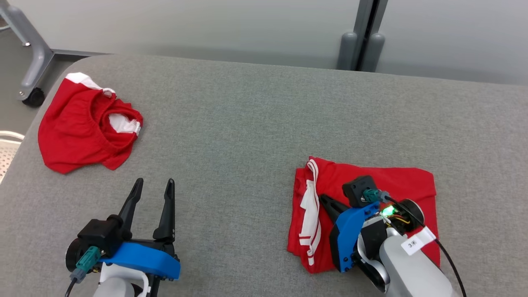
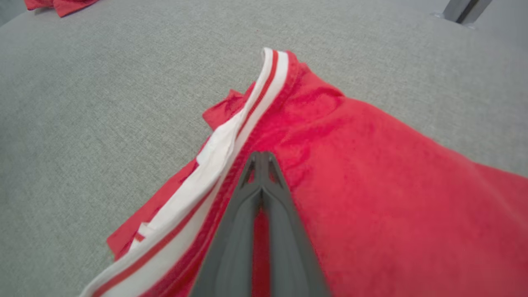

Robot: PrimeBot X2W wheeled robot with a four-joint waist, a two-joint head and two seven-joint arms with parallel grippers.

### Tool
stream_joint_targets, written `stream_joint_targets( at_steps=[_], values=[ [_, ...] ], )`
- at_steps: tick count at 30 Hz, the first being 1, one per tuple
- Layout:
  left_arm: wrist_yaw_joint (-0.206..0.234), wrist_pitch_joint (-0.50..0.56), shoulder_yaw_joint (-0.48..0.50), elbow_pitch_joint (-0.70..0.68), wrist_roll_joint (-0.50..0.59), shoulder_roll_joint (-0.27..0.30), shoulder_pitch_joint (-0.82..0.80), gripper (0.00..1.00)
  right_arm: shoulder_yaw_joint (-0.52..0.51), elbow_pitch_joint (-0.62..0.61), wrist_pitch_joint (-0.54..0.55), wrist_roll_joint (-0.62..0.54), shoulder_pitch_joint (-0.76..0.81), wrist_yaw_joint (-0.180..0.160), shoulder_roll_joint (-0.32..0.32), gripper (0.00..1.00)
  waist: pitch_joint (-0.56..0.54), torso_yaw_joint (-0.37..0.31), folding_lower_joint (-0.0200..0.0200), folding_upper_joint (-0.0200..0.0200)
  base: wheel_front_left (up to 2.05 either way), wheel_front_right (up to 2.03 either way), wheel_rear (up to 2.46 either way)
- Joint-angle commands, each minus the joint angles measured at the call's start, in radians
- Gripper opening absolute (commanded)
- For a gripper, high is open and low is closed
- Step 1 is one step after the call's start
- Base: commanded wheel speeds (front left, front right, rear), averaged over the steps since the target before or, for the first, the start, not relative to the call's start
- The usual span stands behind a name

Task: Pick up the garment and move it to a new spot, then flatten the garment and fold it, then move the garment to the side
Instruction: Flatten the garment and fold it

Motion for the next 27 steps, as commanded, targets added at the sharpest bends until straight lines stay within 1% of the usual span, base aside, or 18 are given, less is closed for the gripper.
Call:
stream_joint_targets(
  at_steps=[1, 7, 12, 15, 19, 20, 21, 22, 24, 27],
  values=[
    [-0.007, -0.005, -0.002, 0.001, -0.003, -0.002, -0.019, 1.00, 0.006, 0.016, 0.003, 0.007, -0.025, 0.000, -0.004, 0.00, 0.011, 0.015, 0.0000, 0.0000, 0.00, 0.00, 0.00],
    [-0.007, -0.005, -0.019, 0.007, -0.009, -0.010, -0.031, 1.00, 0.050, 0.123, 0.028, 0.039, -0.114, 0.000, -0.003, 0.00, 0.027, 0.055, 0.0000, 0.0000, 0.00, 0.00, 0.00],
    [-0.007, -0.005, -0.018, 0.007, -0.007, -0.015, -0.042, 1.00, 0.093, 0.160, 0.000, 0.092, -0.189, 0.000, -0.004, 0.00, 0.045, 0.074, 0.0000, 0.0000, 0.00, 0.00, 0.00],
    [-0.007, -0.005, -0.015, 0.007, -0.003, -0.018, -0.043, 1.00, 0.110, 0.157, -0.035, 0.154, -0.224, 0.000, -0.004, 0.00, 0.049, 0.075, 0.0000, 0.0000, 0.00, 0.00, 0.00],
    [-0.007, -0.005, 0.002, 0.007, 0.001, -0.017, -0.031, 1.00, 0.122, 0.125, -0.130, 0.257, -0.252, 0.000, -0.003, 0.00, 0.037, 0.058, 0.0000, 0.0000, 0.00, 0.00, 0.00],
    [-0.007, -0.005, 0.007, 0.005, 0.002, -0.016, -0.027, 1.00, 0.122, 0.116, -0.158, 0.277, -0.252, 0.000, -0.004, 0.03, 0.030, 0.052, 0.0000, 0.0000, 0.00, 0.00, 0.00],
    [-0.007, -0.005, 0.014, 0.003, 0.001, -0.013, -0.023, 1.00, 0.118, 0.104, -0.190, 0.292, -0.252, 0.000, -0.004, 0.96, 0.022, 0.043, 0.0000, 0.0000, 0.00, 0.00, 0.00],
    [-0.007, -0.005, 0.022, 0.001, 0.004, -0.011, -0.019, 1.00, 0.118, 0.091, -0.220, 0.298, -0.245, 0.000, -0.004, 1.00, 0.013, 0.033, 0.0000, 0.0000, 0.00, 0.00, 0.00],
    [-0.007, -0.005, 0.033, -0.004, 0.007, -0.008, -0.009, 1.00, 0.102, 0.071, -0.271, 0.301, -0.217, 0.000, -0.004, 1.00, -0.007, 0.011, 0.0000, 0.0000, 0.00, 0.00, 0.00],
    [-0.006, -0.005, 0.055, -0.011, 0.011, -0.003, 0.013, 1.00, 0.043, 0.033, -0.334, 0.265, -0.156, 0.000, -0.004, 1.00, -0.037, -0.023, 0.0000, 0.0000, 0.00, 0.00, 0.00]
  ],
)
